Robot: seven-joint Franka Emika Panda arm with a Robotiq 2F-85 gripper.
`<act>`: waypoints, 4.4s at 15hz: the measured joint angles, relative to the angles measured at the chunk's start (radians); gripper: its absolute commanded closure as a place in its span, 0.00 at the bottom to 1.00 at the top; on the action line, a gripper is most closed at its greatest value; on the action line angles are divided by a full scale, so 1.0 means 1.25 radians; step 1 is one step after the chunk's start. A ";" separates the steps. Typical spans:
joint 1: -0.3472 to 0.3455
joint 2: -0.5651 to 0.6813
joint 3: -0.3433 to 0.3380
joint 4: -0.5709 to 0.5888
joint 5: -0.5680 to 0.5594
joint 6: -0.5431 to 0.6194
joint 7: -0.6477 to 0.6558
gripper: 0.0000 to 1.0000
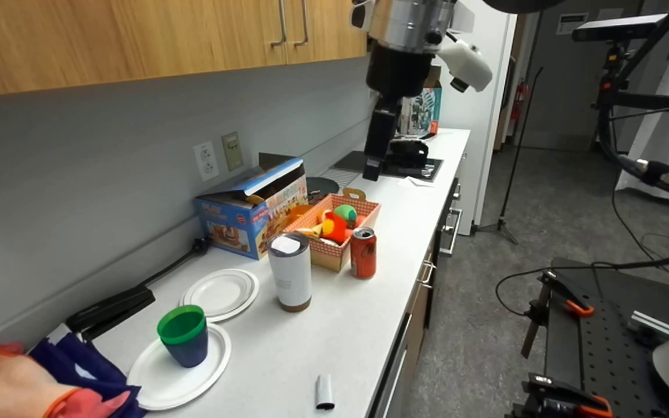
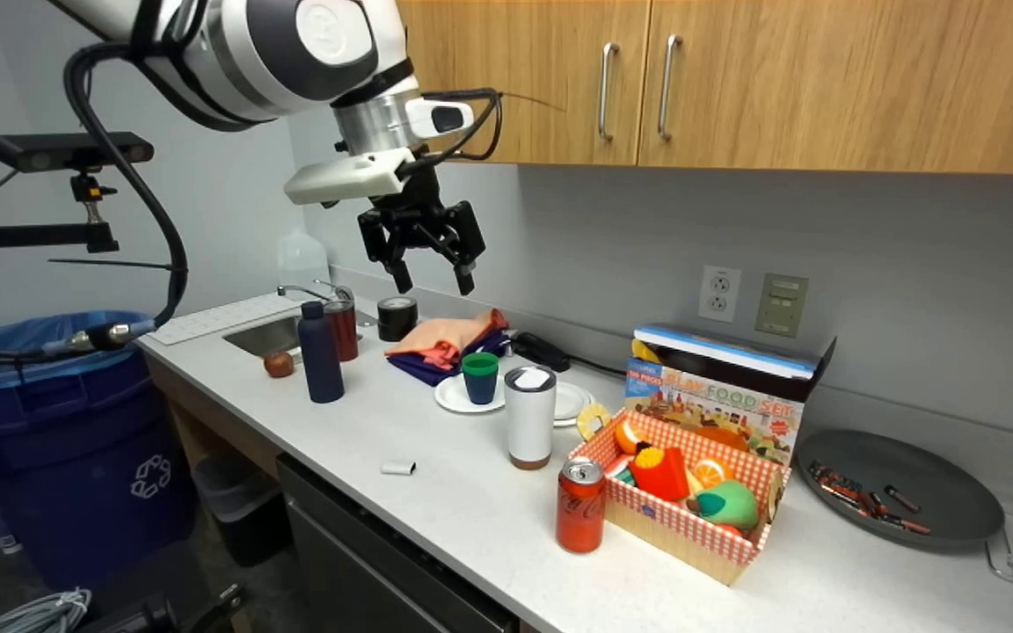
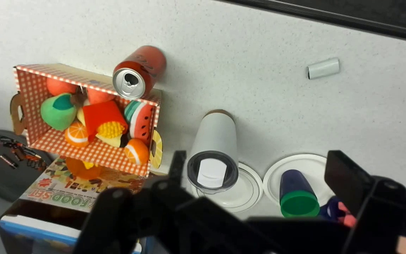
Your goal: Open the first overhead cabinet door from the left
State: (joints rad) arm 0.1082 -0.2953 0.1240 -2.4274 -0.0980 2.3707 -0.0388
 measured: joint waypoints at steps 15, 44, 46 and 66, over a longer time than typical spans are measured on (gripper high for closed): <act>-0.005 -0.195 0.108 -0.002 -0.232 -0.041 0.178 0.00; -0.130 0.048 0.040 0.356 -0.195 0.149 0.216 0.00; -0.125 0.070 0.024 0.374 -0.164 0.149 0.195 0.00; -0.094 0.250 -0.029 0.541 0.206 0.118 -0.113 0.00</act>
State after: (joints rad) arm -0.0092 0.0172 0.0883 -1.7513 0.1597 2.5185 -0.1797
